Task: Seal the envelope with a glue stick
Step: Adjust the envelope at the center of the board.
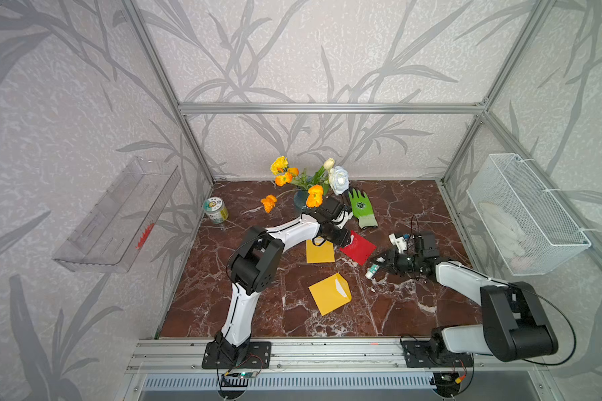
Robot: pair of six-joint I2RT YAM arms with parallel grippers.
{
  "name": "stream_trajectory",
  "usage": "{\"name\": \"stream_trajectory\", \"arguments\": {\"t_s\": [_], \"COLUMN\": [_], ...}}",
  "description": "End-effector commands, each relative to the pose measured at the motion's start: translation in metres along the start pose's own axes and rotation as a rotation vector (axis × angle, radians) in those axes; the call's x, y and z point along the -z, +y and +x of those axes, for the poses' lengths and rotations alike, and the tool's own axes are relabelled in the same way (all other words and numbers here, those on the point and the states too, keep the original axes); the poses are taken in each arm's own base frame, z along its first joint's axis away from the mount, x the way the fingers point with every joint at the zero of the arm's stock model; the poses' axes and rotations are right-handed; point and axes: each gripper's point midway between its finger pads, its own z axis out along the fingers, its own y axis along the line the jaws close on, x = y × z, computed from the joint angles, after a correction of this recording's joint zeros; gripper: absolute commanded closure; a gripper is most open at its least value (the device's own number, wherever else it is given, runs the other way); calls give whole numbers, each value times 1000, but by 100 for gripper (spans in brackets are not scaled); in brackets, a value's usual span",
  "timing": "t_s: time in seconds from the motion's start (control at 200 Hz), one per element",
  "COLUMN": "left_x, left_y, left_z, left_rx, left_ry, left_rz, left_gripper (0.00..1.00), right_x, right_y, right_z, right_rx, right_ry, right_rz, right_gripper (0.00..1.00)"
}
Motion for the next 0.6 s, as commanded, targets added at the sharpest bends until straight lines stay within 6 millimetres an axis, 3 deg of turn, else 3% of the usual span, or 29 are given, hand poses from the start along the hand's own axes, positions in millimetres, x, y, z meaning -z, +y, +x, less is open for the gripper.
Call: {"name": "stream_trajectory", "arguments": {"t_s": [0.0, 0.1, 0.195, 0.285, 0.595], "left_x": [24, 25, 21, 11, -14], "left_y": [-5, 6, 17, 21, 29], "left_z": [-19, -28, -32, -31, -20], "left_rx": [110, 227, 293, 321, 371], "left_ry": [-65, -87, -99, -81, -48], "left_rz": [77, 97, 85, 78, 69], "left_gripper": [46, 54, 74, 85, 92], "right_x": [0, -1, -2, -3, -4], "right_y": [8, 8, 9, 9, 9], "right_z": [-6, -6, -7, -6, -7], "right_rx": [17, 9, 2, -1, -1], "right_ry": [8, 14, 22, 27, 26], "right_rz": [-25, -28, -35, -37, -38], "right_gripper": [100, 100, 100, 100, 100]}}
